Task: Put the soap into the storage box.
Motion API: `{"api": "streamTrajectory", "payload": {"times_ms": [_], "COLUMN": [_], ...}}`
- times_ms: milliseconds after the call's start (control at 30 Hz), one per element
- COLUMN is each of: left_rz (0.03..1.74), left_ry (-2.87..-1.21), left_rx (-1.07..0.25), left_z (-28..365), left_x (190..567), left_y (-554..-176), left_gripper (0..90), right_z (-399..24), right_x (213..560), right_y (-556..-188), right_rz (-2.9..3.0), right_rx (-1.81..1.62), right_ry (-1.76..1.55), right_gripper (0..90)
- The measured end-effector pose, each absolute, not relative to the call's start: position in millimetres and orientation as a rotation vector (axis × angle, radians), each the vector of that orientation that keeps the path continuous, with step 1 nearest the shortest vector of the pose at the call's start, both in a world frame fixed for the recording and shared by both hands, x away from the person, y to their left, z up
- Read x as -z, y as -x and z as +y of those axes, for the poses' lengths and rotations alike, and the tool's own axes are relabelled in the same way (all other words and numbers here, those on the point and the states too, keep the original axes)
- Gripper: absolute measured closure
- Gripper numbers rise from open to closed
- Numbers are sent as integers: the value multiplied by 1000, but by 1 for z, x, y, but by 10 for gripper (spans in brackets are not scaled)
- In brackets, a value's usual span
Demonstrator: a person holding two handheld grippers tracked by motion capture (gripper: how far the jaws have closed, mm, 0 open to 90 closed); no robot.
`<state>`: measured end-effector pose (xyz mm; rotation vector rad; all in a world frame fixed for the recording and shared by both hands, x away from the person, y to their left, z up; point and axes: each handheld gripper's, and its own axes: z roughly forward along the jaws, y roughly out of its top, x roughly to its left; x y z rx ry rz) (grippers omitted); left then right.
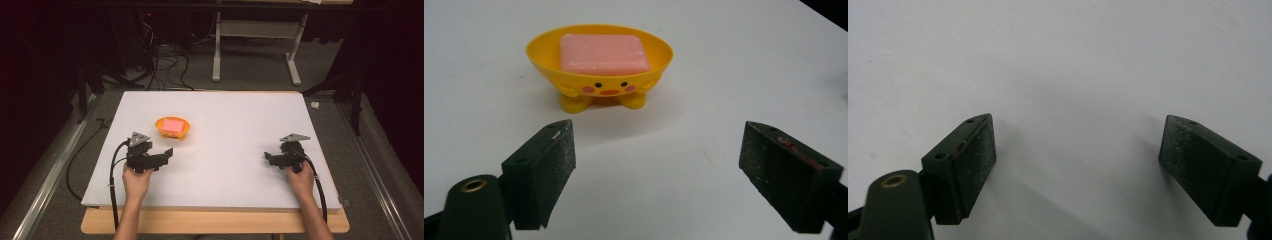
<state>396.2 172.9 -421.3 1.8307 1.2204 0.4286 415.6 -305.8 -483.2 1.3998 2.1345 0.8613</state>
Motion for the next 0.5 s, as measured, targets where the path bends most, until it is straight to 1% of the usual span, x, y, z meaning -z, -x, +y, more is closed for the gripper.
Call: {"api": "streamTrajectory", "payload": {"times_ms": [333, 500], "left_rz": [1211, 1196], "left_ry": [-1836, -1873], "left_rx": [-382, -394], "left_z": [171, 165], "left_x": [428, 430], "left_y": [-396, -396], "left_gripper": [161, 163], "right_z": [-306, -306], "right_x": [483, 483], "right_y": [-416, -416], "right_rz": [2135, 2135], "right_rx": [-861, -861], "right_ry": [-1399, -1399], "right_gripper": [156, 156]}}
